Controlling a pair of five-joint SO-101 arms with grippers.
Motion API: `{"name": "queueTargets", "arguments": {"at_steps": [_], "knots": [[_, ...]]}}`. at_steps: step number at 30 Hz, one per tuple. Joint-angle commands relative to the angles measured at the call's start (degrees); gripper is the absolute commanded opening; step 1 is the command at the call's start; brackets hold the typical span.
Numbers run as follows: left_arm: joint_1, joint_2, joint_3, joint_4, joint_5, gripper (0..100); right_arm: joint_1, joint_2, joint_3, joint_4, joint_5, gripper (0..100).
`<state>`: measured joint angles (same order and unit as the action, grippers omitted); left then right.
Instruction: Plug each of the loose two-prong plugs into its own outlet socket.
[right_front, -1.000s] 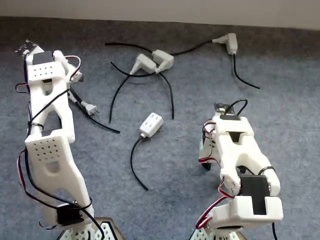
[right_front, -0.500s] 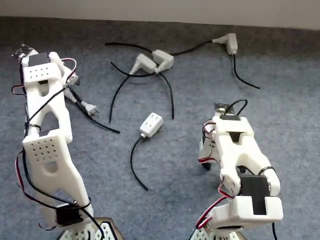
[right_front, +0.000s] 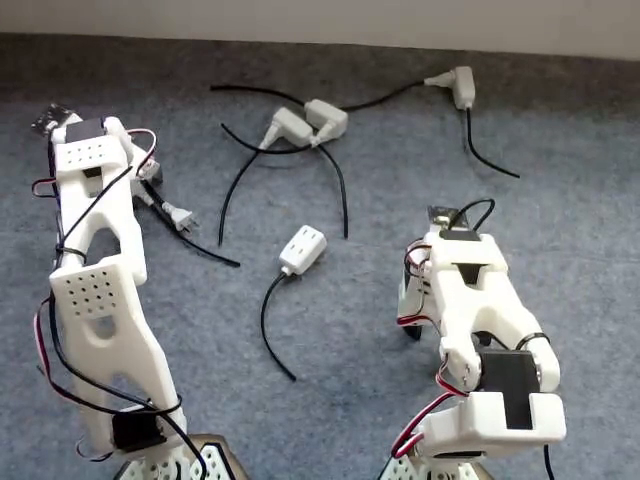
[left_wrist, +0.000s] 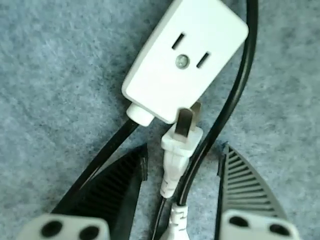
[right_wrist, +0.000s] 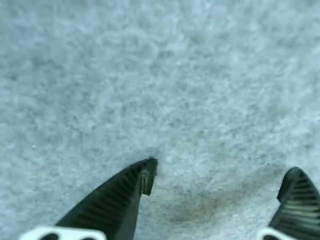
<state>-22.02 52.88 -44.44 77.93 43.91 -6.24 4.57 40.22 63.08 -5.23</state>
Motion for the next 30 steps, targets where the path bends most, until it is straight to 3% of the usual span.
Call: {"name": "queueTargets", "arguments": {"at_steps": [1, 5, 11, 14, 23, 30], "knots": [[-0.8, -0.4, -3.4, -0.8, 2.5, 23, -2.1, 0.0, 1.1, -1.9, 0.4, 39.2], [-0.7, -0.2, -6.5, 2.9, 3.0, 22, -2.1, 0.0, 1.1, -1.9, 0.4, 39.2], [-0.4, 0.0, -7.9, 3.8, 2.9, 0, -2.1, 0.0, 1.1, -1.9, 0.4, 39.2], [-0.5, 0.0, -7.6, 3.9, 3.0, 4, -2.1, 0.0, 1.1, -1.9, 0.4, 39.2], [-0.4, 0.0, -7.6, 4.0, 3.0, 2, -2.1, 0.0, 1.2, -1.9, 0.4, 39.2], [-0.6, 0.1, -7.6, 6.2, 3.2, 11, -2.1, 0.0, 1.2, -1.9, 0.4, 39.2]]}}
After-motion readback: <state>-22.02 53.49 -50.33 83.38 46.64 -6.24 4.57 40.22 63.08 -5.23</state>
